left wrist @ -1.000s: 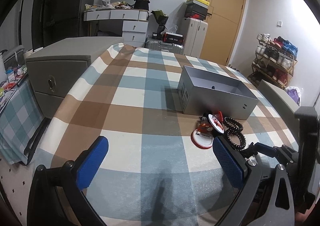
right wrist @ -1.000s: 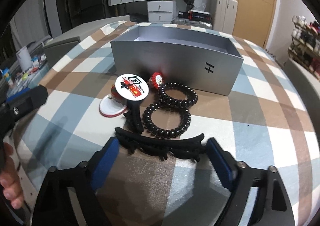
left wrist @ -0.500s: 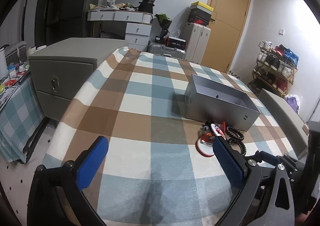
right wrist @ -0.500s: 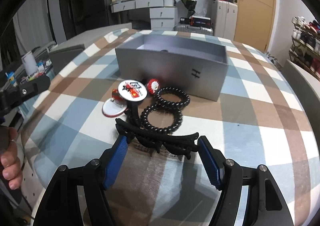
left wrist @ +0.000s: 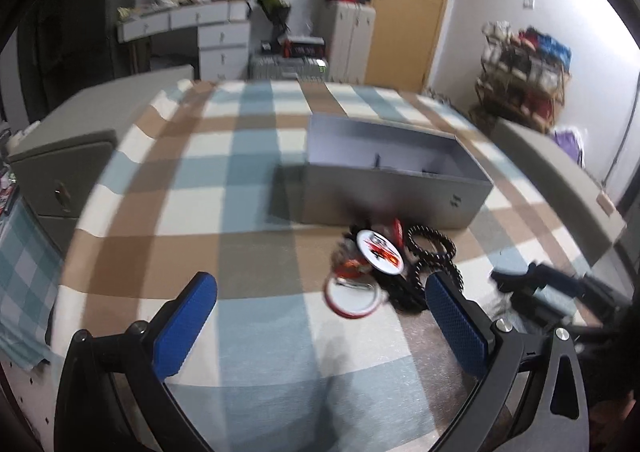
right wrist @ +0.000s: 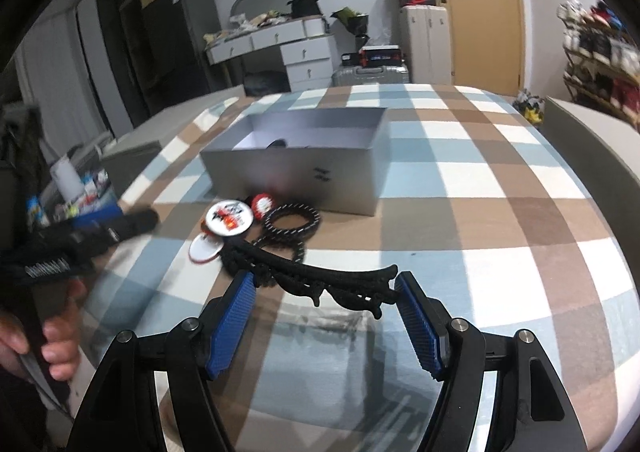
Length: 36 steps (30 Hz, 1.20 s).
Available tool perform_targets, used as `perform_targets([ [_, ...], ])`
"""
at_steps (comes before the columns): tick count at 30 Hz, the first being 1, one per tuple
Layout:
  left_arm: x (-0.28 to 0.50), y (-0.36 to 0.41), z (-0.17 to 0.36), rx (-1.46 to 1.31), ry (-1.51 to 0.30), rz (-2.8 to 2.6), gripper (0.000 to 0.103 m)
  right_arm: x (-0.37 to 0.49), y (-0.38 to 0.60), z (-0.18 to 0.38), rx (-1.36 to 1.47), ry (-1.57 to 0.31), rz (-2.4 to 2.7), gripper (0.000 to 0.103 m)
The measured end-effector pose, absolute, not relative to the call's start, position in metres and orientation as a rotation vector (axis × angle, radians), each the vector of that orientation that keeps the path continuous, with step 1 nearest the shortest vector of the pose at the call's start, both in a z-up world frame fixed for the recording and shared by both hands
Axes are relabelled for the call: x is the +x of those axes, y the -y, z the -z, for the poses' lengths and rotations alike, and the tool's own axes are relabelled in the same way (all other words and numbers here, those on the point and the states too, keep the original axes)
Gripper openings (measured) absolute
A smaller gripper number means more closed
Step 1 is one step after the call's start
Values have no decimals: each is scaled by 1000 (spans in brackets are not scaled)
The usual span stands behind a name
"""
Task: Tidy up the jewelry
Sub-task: 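Carry the black claw clip with the right gripper over the grey box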
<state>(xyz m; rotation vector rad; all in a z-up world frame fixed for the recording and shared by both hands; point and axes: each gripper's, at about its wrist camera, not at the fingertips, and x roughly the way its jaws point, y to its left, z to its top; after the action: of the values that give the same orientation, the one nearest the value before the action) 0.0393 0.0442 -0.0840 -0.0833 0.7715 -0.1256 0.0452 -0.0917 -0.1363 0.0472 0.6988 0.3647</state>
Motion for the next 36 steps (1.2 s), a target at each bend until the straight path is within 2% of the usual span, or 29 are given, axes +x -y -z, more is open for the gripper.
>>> perform_targets([
  [14, 80, -7, 97, 155, -864, 211, 101, 69, 136, 123, 147, -662, -338, 72],
  [18, 87, -2, 103, 164, -887, 219, 93, 72, 134, 123, 132, -655, -339, 72],
  [23, 91, -2, 106, 149, -905, 225, 89, 74, 132, 124, 134, -655, -356, 72],
  [28, 92, 2, 111, 169, -928, 235, 68, 76, 134, 126, 146, -660, -359, 72],
  [30, 93, 2, 112, 164, -938, 251, 52, 77, 134, 128, 151, -667, -359, 72],
  [33, 92, 2, 110, 159, -934, 250, 37, 77, 134, 129, 149, -672, -357, 72],
  [36, 90, 3, 109, 170, -924, 245, 34, 75, 135, 129, 156, -671, -360, 72],
])
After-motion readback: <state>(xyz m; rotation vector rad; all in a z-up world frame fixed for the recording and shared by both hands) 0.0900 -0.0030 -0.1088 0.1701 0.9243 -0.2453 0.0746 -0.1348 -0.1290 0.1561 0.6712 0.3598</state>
